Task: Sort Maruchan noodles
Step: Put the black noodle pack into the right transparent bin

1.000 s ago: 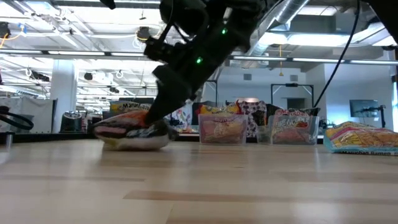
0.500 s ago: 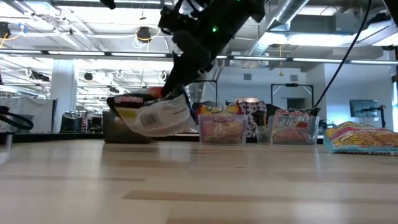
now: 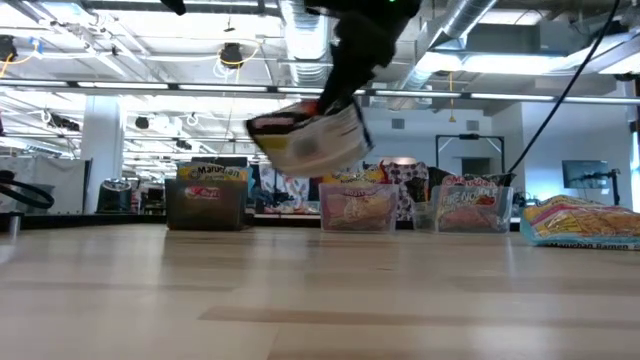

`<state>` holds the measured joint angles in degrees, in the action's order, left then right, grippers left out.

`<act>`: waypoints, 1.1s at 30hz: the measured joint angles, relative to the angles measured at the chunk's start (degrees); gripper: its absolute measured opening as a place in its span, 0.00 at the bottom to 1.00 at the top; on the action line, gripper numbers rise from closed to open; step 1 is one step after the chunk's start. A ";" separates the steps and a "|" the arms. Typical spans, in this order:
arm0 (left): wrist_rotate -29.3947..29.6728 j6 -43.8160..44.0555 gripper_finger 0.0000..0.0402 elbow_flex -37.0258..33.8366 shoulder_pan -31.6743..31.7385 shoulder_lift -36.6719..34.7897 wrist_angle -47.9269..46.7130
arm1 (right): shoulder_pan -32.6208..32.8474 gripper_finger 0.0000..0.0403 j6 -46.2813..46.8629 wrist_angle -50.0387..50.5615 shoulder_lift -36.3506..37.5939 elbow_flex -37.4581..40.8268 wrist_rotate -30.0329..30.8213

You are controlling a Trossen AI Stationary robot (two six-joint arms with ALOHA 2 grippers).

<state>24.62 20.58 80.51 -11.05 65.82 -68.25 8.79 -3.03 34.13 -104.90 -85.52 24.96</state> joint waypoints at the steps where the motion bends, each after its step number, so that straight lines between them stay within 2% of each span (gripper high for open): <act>1: 0.00 0.00 0.00 0.00 0.02 0.00 0.02 | 0.17 0.01 0.04 1.14 0.72 0.00 1.19; 12: 0.00 0.00 0.00 0.00 0.02 0.00 0.00 | 0.60 0.01 6.55 17.16 8.33 1.27 13.83; 26: 0.07 0.07 0.00 0.00 0.00 0.00 0.04 | -2.20 0.01 16.11 17.65 27.26 23.41 22.33; 29: 0.13 0.09 0.00 0.00 0.09 0.00 0.07 | -3.80 0.01 15.16 17.50 31.45 28.12 24.84; 33: 0.15 0.11 0.00 0.00 0.51 0.00 0.13 | -7.04 0.01 9.36 15.44 36.27 33.91 26.37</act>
<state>24.77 20.69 80.51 -10.53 65.82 -68.12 1.75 6.33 49.56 -68.62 -51.61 51.33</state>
